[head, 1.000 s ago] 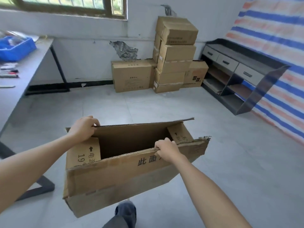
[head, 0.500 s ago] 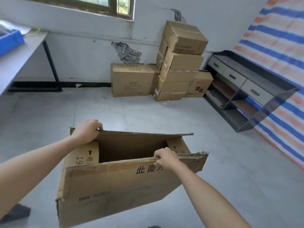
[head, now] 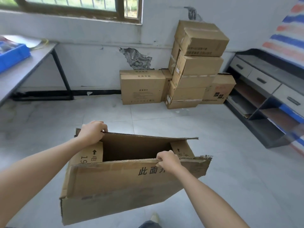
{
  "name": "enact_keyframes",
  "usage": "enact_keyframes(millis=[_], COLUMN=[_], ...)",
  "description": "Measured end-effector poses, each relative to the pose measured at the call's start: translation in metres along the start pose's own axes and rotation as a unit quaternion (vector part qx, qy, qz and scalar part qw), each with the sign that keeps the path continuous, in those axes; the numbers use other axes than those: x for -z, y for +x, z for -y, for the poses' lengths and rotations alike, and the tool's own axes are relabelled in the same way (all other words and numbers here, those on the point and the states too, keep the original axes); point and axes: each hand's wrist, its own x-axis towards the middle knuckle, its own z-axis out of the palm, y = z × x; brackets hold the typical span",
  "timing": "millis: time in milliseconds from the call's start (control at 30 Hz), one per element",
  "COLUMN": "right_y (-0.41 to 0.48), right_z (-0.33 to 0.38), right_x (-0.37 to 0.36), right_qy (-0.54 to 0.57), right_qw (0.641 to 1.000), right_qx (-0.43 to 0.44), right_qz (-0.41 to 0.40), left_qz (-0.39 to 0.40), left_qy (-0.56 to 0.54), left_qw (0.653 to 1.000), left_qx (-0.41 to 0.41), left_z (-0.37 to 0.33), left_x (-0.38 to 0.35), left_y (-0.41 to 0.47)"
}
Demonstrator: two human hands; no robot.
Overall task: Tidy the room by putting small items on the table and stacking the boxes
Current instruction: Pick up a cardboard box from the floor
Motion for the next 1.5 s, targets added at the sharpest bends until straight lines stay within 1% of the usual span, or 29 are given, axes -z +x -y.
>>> enact_keyframes(millis=[200,433,567,733,933,1033,1200,1367,1500], right_y=[0.061,0.129,0.172,0.244,0.345,0.390,0.449,0.516,0.587], right_z=[-0.053,-0.081,-0.084,-0.090,-0.084,-0.078,-0.077,-0.078,-0.085], right_x=[0.048,0.078,0.100,0.128,0.167,0.182,0.200,0.217,0.238], right_qy=[0.035,0.041,0.051,0.033,0.016,0.023,0.007,-0.009,-0.003], right_qw=[0.999,0.999,0.999,0.999,0.996,0.994,0.993,0.995,0.996], right_qx=[0.017,0.011,-0.012,-0.025,-0.078,-0.096,-0.107,-0.089,-0.081], right_qz=[-0.006,-0.009,-0.009,-0.010,0.039,0.035,0.046,0.047,0.043], left_qz=[-0.016,-0.011,-0.022,-0.019,0.035,0.043,0.036,0.022,0.012], left_qy=[0.026,-0.002,-0.036,-0.066,-0.077,-0.076,-0.081,-0.085,-0.071], left_qw=[0.999,0.999,0.998,0.995,0.993,0.992,0.993,0.992,0.991], left_qx=[0.011,0.031,0.045,0.076,0.087,0.086,0.081,0.095,0.110], left_z=[-0.046,-0.067,-0.060,-0.040,-0.016,-0.006,0.004,0.014,0.018], left_x=[0.010,0.008,-0.003,-0.019,-0.040,-0.042,-0.039,-0.041,-0.044], left_y=[0.072,0.131,0.176,0.261,0.372,0.418,0.475,0.532,0.595])
